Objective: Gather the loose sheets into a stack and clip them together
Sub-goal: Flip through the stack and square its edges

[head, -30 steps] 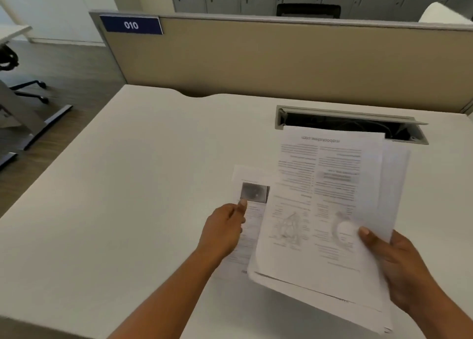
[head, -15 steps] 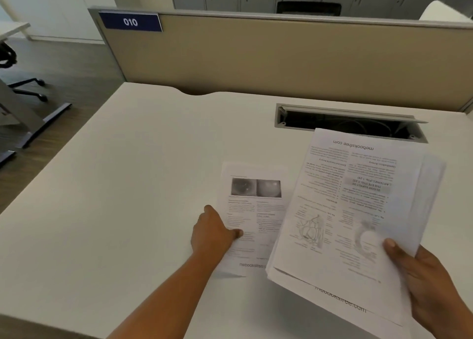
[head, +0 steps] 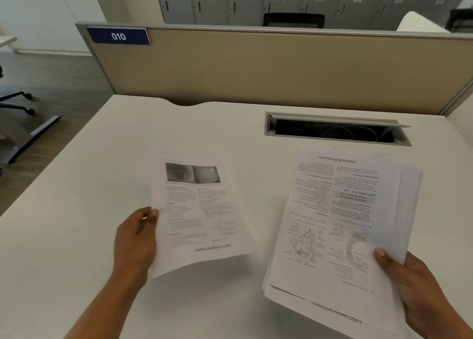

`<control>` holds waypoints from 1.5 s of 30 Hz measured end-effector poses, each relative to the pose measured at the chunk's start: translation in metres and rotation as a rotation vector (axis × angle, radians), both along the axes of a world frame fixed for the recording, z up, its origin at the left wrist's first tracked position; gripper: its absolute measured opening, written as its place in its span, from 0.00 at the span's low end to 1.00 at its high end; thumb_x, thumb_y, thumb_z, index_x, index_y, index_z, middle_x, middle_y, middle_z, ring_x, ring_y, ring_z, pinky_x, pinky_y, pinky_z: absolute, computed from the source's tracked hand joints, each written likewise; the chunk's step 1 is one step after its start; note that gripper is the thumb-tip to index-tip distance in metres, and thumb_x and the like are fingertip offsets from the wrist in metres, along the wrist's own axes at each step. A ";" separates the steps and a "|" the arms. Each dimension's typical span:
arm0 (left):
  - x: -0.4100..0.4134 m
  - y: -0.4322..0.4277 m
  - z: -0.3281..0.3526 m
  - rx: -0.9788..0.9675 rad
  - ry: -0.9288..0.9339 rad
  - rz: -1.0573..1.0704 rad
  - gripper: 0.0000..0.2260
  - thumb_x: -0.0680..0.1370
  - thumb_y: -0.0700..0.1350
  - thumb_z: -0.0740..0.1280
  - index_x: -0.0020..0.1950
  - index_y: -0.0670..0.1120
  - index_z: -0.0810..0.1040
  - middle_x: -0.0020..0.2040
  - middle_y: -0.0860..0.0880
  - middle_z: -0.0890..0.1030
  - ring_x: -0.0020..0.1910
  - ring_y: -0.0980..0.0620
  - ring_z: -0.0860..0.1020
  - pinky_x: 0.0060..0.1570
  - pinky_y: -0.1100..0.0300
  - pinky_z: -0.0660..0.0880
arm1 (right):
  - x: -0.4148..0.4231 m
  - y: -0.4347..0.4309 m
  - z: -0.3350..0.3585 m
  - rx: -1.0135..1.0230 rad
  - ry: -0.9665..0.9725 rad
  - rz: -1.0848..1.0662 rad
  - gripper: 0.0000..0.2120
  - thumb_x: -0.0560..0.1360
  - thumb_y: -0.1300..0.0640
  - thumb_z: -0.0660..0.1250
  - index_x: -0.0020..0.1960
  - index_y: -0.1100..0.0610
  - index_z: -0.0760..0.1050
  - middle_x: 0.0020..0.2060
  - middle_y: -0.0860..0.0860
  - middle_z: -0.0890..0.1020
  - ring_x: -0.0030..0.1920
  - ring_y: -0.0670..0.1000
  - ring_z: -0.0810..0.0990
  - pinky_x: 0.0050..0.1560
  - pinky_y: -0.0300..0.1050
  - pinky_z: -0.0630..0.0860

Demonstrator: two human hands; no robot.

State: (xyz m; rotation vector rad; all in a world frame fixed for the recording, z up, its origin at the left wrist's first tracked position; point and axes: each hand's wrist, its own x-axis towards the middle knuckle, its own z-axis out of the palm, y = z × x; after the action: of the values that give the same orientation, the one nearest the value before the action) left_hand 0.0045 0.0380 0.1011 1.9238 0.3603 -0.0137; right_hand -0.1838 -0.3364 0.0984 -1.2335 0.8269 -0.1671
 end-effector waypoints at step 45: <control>-0.003 -0.128 0.024 -0.505 0.238 -0.409 0.11 0.74 0.39 0.74 0.56 0.47 0.84 0.51 0.48 0.88 0.50 0.43 0.86 0.52 0.42 0.83 | 0.099 0.028 0.023 -0.178 -0.216 0.267 0.19 0.64 0.50 0.78 0.51 0.57 0.84 0.47 0.53 0.88 0.49 0.57 0.86 0.43 0.45 0.83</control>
State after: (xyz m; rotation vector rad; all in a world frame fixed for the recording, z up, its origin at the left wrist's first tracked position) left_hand 0.0010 -0.0904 0.1249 1.4635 0.0976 -0.5556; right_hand -0.0844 -0.3080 0.1215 -1.4516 0.4627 -0.1561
